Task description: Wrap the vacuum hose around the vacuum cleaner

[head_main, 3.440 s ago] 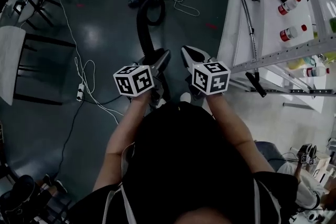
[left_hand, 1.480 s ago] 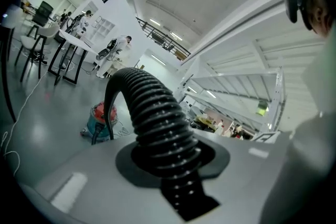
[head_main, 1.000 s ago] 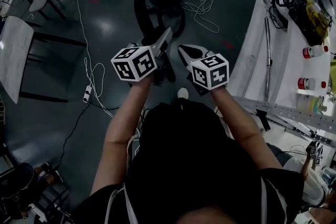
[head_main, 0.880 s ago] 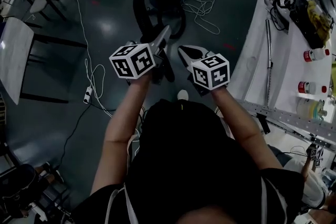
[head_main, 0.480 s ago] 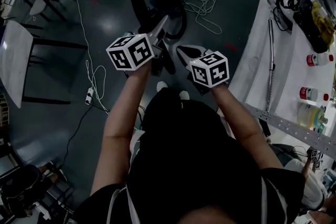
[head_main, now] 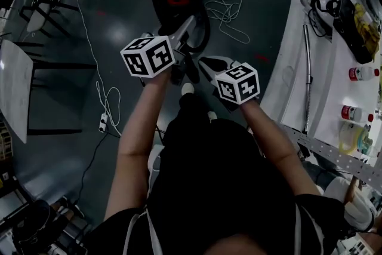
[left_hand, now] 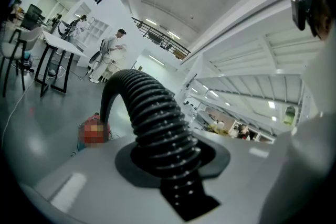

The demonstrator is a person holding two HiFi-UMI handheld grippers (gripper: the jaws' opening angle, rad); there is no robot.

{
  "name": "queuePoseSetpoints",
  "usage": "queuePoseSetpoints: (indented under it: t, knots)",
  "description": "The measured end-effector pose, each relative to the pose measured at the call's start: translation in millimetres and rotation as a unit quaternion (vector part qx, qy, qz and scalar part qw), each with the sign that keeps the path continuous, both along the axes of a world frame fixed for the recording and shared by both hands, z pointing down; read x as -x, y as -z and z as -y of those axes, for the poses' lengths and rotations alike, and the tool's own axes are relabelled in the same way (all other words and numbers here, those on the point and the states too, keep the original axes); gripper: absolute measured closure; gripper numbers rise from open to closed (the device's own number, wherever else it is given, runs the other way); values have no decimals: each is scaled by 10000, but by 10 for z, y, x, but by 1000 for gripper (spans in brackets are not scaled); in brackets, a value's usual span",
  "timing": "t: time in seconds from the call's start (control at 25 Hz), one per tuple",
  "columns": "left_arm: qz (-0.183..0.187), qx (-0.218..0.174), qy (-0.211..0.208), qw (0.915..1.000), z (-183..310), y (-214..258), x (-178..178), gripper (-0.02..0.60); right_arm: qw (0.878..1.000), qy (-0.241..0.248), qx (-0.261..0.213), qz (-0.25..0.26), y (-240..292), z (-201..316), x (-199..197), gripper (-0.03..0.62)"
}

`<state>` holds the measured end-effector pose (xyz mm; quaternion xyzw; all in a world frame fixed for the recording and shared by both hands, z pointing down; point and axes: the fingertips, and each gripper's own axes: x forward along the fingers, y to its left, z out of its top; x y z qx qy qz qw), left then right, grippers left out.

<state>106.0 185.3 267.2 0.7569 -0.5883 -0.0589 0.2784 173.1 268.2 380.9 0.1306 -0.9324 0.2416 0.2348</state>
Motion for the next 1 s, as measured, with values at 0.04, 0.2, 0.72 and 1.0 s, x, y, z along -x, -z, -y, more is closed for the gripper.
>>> queuePoseSetpoints:
  t: [0.04, 0.2, 0.72, 1.0]
  knots:
    - [18, 9, -79, 10000, 65, 4, 30, 456, 10000, -12, -11, 0, 12, 47, 61, 569]
    - [50, 18, -477, 9988, 304, 28, 117, 454, 9999, -121, 7, 0, 30, 248, 278, 569]
    - [122, -2, -631, 9979, 933, -3, 903, 454, 9989, -465, -61, -60, 61, 864, 1011, 568]
    - [194, -2, -795, 9966, 1179, -105, 1206, 454, 9983, -562, -88, -105, 71, 1237, 1408, 568]
